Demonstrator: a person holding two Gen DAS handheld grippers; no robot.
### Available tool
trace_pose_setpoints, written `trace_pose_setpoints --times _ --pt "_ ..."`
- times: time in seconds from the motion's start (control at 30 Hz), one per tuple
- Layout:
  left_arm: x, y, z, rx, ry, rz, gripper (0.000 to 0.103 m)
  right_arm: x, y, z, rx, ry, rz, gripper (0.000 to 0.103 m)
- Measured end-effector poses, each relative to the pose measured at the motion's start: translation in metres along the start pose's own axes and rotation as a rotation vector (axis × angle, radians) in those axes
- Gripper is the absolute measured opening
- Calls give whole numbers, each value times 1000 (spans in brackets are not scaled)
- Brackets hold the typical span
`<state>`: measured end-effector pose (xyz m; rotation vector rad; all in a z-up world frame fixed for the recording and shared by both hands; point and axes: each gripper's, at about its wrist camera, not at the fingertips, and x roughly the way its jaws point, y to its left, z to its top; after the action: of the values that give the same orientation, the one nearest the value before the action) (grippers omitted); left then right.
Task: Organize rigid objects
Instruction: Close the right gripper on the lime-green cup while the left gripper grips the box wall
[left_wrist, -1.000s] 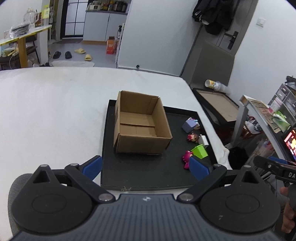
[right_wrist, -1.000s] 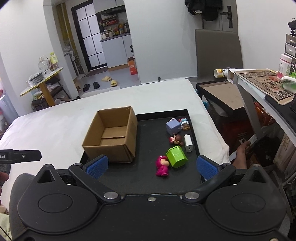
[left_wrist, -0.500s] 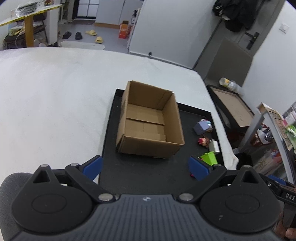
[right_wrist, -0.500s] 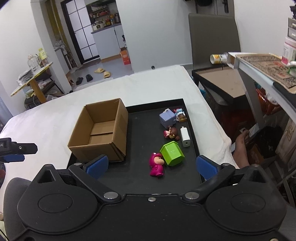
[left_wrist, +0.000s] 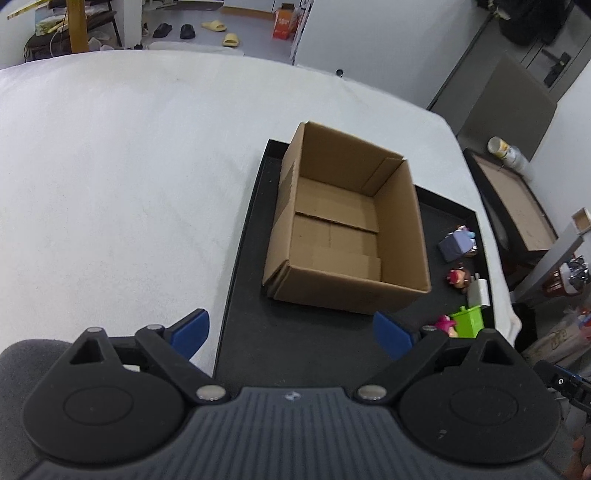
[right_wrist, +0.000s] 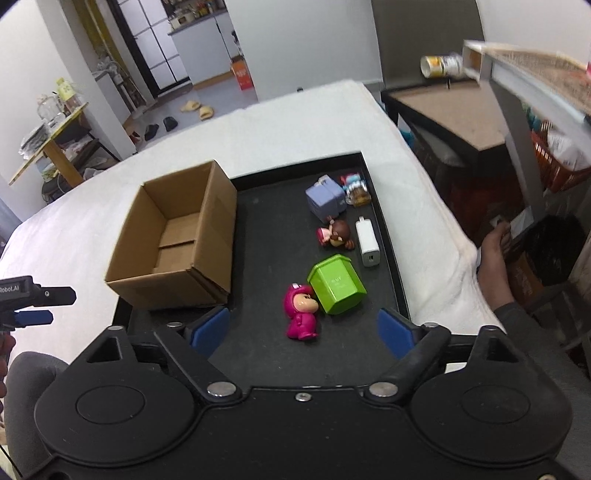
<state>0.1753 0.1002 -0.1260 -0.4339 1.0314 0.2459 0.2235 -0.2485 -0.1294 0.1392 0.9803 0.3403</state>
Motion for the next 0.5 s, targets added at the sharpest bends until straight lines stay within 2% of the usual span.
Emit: trace_pose_setpoints --times 0.13,0.5 --pt "14 2 8 -13 9 3 89 18 -7 3 12 31 3 78" --pt "54 9 27 -80 31 -9 61 56 -19 16 15 90 -19 72"
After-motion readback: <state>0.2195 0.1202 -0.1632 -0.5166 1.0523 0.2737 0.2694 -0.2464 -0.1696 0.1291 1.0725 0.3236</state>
